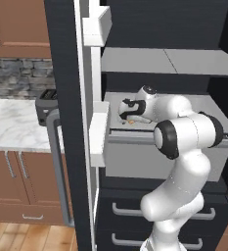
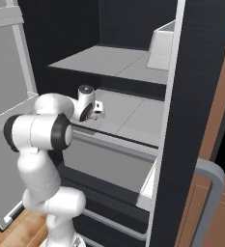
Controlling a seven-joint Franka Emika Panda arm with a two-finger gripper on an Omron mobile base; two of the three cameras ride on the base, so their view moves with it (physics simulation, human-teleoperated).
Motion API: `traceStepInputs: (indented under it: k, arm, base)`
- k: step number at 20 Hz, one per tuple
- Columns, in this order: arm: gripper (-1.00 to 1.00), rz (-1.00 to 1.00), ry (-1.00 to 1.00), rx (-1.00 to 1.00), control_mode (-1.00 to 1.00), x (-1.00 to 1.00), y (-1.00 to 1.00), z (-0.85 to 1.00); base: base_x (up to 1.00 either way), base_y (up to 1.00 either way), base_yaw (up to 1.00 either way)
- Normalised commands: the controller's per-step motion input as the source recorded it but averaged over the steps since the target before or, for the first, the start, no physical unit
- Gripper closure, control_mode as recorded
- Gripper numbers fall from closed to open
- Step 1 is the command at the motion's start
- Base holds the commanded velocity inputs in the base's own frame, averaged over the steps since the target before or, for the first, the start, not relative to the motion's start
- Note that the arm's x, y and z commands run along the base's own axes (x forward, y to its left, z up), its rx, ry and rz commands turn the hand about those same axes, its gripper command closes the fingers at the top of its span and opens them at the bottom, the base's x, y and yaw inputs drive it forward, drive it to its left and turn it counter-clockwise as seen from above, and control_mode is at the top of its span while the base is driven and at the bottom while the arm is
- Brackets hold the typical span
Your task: Gather the eggplant and potato from the fridge and place them on a tray on the dining counter. Then gather the fish and steak from the fridge and place them on the other tray.
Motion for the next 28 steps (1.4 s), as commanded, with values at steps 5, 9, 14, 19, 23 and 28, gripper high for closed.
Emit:
traceStepInputs:
  k: [5,9,14,19,23,28]
  arm:
    - [-1.00,0.00,0.00,0.00,-1.00,0.28,0.00,-0.09]
    - [1.00,0.00,0.03,0.00,-1.00,0.14,0.00,-0.25]
    - [1.00,0.00,0.00,0.00,-1.00,0.00,0.00,-0.19]
    - [1.00,0.00,0.00,0.00,-1.00,-0.02,0.00,0.00]
    - [1.00,0.00,-0.01,0.00,-1.00,-0.40,0.00,0.00]
    - [1.00,0.00,-0.06,0.00,-1.00,-0.87,0.00,0.09]
  base:
    - [0.00,0.00,0.00]
    - [0.00,0.00,0.00]
    - [0.00,0.00,0.00]
    - [0.00,0.00,0.00]
    - [0.00,0.00,0.00]
    - [0.00,0.00,0.00]
